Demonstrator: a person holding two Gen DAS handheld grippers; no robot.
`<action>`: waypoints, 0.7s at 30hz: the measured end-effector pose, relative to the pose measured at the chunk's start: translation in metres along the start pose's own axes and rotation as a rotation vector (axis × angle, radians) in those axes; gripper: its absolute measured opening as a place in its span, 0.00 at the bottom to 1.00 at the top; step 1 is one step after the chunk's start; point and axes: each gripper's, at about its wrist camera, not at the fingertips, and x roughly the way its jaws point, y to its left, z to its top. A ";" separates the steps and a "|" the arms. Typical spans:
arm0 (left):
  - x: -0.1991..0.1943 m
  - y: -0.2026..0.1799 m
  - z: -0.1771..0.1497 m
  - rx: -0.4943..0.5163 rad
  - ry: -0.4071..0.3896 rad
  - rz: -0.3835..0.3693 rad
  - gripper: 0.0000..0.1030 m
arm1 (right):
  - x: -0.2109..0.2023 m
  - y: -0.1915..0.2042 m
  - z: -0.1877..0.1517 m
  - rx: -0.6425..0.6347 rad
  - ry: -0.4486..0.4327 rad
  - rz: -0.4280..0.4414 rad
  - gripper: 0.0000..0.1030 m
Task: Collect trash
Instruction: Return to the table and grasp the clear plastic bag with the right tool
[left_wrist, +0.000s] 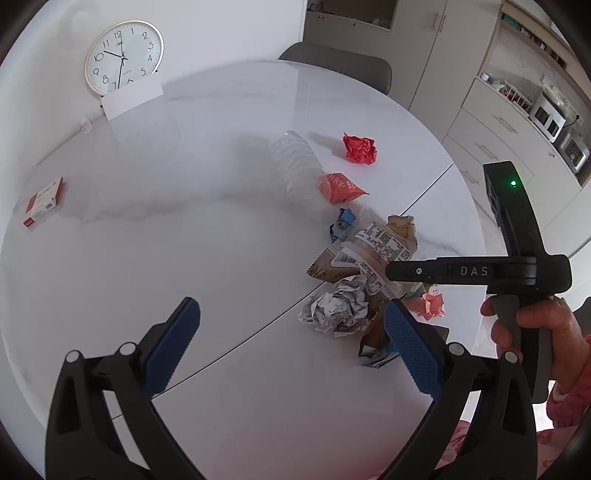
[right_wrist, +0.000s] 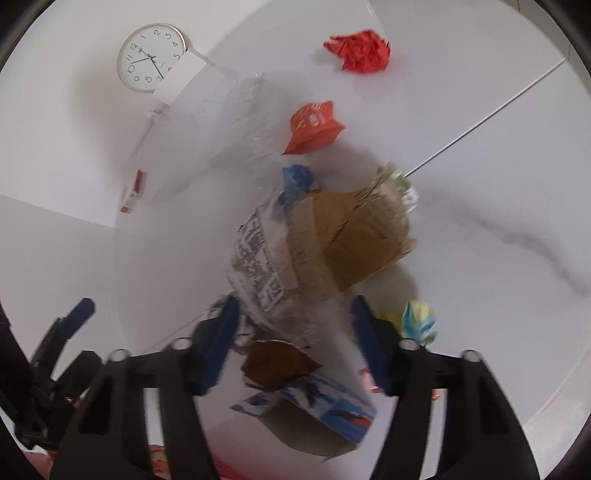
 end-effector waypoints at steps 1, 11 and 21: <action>0.000 0.001 0.000 0.000 0.000 -0.001 0.93 | 0.000 0.001 -0.001 0.002 0.004 0.009 0.43; 0.009 -0.011 -0.007 0.034 0.026 -0.035 0.93 | -0.018 0.015 0.002 -0.038 -0.057 0.073 0.17; 0.013 -0.035 -0.016 0.104 0.042 -0.088 0.93 | -0.051 0.011 0.007 -0.037 -0.144 0.147 0.11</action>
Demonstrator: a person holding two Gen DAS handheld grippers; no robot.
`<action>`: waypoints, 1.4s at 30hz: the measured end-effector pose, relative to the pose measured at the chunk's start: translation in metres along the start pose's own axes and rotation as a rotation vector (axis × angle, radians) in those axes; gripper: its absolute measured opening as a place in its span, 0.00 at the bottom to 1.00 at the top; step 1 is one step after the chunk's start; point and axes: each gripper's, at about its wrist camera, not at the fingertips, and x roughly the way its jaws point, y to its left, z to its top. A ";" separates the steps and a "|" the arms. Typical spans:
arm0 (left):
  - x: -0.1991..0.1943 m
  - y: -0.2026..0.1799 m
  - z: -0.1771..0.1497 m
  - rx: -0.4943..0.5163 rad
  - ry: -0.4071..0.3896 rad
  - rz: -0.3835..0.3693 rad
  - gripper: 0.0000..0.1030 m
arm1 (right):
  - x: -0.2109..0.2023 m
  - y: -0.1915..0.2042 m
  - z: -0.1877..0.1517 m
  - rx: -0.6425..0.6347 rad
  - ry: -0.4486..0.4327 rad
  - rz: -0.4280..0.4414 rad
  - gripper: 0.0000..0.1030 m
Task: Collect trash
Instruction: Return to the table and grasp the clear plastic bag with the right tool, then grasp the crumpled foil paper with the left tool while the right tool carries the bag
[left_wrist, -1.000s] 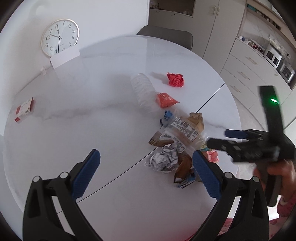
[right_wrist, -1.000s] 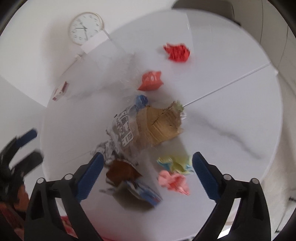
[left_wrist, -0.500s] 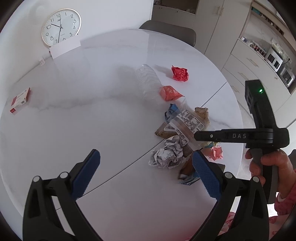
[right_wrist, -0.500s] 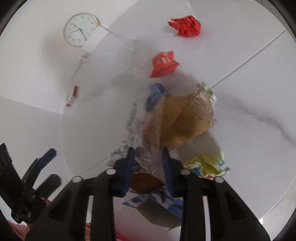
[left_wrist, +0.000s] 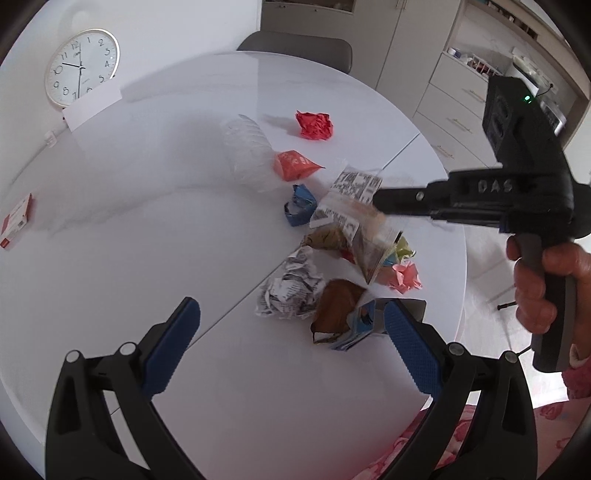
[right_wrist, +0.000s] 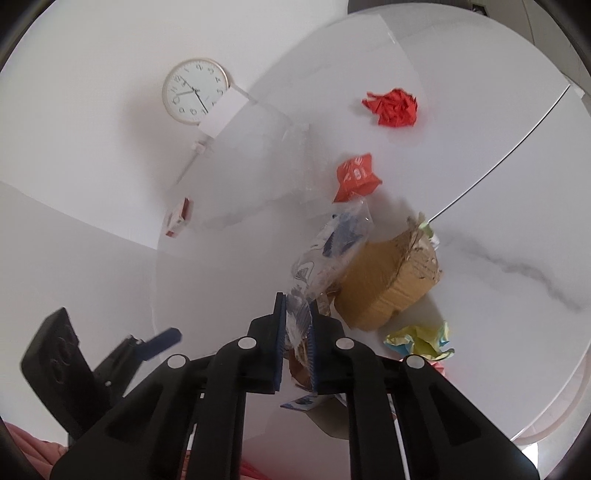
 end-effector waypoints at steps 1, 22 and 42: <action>0.002 0.001 0.000 -0.002 0.002 -0.005 0.93 | -0.005 -0.001 0.000 0.008 -0.011 0.012 0.10; 0.099 0.024 0.007 -0.109 0.136 -0.113 0.53 | -0.086 -0.004 -0.008 0.014 -0.166 -0.092 0.10; 0.002 0.022 0.030 -0.145 -0.031 -0.047 0.42 | -0.160 -0.128 -0.103 0.266 -0.230 -0.384 0.10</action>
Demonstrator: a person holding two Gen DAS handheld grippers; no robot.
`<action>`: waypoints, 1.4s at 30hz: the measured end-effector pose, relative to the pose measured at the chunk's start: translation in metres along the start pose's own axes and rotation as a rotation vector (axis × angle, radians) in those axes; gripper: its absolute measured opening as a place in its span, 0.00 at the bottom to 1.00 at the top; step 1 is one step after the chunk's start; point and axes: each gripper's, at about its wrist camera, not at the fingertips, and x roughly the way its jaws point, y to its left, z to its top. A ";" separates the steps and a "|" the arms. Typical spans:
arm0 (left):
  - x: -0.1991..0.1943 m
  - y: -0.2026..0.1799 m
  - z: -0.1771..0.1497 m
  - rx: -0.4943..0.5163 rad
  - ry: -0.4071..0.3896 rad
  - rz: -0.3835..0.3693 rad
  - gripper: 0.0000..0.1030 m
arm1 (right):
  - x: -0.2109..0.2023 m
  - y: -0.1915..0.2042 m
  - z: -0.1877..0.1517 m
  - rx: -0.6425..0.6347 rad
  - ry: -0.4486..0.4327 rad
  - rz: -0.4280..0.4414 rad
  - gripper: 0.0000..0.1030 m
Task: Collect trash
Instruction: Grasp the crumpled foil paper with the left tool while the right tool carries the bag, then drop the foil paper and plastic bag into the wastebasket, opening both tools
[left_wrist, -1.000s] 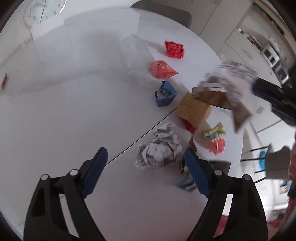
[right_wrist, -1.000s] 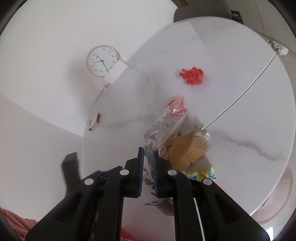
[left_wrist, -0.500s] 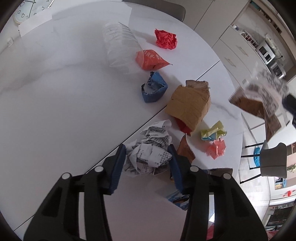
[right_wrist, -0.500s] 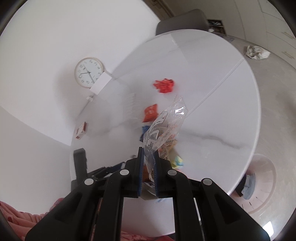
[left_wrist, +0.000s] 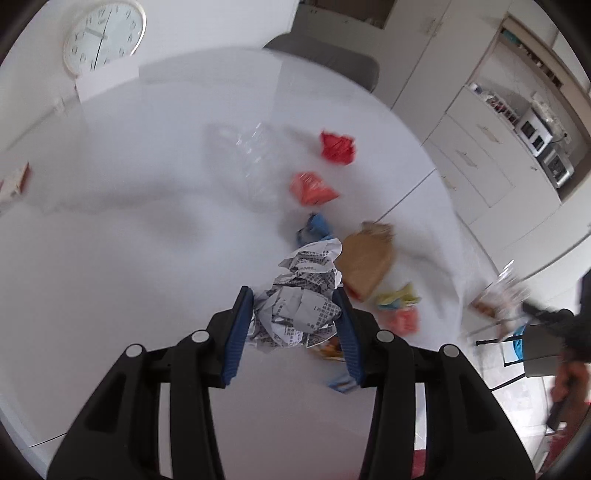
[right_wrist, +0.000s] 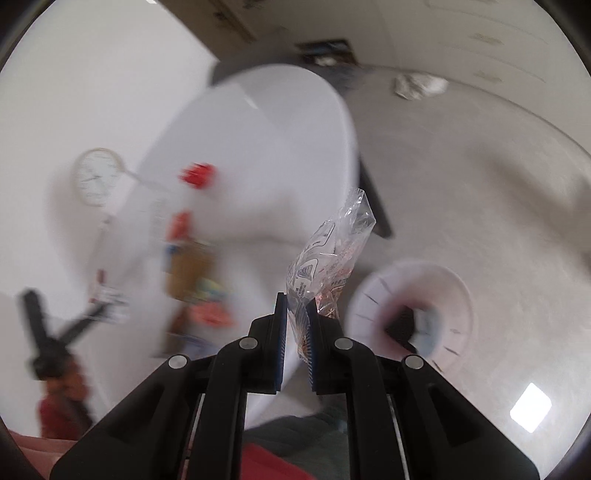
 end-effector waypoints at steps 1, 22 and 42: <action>-0.007 -0.009 0.001 0.015 -0.011 -0.005 0.42 | 0.012 -0.016 -0.005 0.016 0.024 -0.028 0.10; 0.066 -0.277 -0.046 0.448 0.196 -0.240 0.43 | 0.047 -0.161 -0.047 0.182 0.130 -0.235 0.87; 0.118 -0.315 -0.055 0.423 0.234 -0.119 0.85 | -0.055 -0.140 -0.012 0.079 -0.045 -0.230 0.91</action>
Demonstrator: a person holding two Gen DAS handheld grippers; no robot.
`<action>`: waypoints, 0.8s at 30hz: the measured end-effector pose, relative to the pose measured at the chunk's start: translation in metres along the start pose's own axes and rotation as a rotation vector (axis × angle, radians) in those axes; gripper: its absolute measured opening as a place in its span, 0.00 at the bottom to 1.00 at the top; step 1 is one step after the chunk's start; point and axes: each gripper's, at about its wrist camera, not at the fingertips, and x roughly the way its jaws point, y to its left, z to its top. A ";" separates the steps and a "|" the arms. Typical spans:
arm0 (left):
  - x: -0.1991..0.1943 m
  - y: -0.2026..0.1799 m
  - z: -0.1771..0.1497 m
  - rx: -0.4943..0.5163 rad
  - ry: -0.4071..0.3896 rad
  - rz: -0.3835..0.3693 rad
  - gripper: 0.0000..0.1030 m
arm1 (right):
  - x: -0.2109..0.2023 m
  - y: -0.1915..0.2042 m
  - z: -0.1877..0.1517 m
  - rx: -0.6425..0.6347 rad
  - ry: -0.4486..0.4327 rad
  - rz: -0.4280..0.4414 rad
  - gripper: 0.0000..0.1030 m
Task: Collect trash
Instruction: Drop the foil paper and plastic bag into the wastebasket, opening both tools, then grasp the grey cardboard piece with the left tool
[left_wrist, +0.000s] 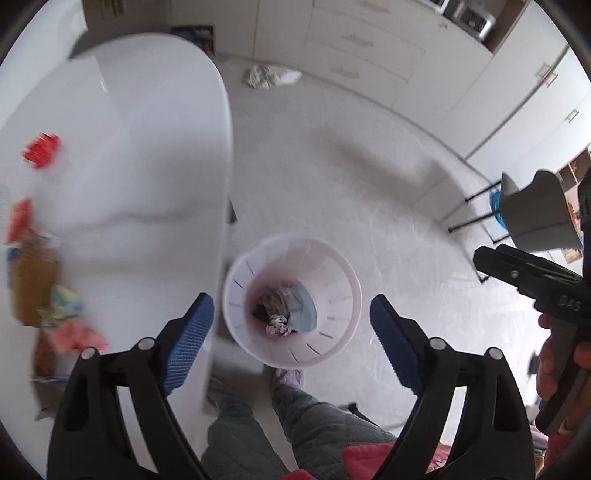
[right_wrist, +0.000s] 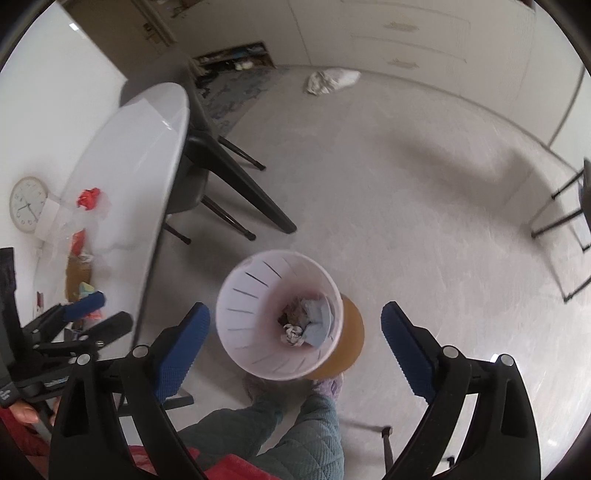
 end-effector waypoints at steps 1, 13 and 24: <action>-0.011 0.002 0.002 -0.003 -0.023 0.005 0.87 | -0.007 0.010 0.004 -0.024 -0.021 0.001 0.91; -0.157 0.089 -0.036 -0.139 -0.293 0.180 0.93 | -0.065 0.122 0.024 -0.256 -0.206 0.077 0.97; -0.181 0.180 -0.103 -0.328 -0.259 0.232 0.93 | -0.051 0.220 0.002 -0.457 -0.157 0.167 0.97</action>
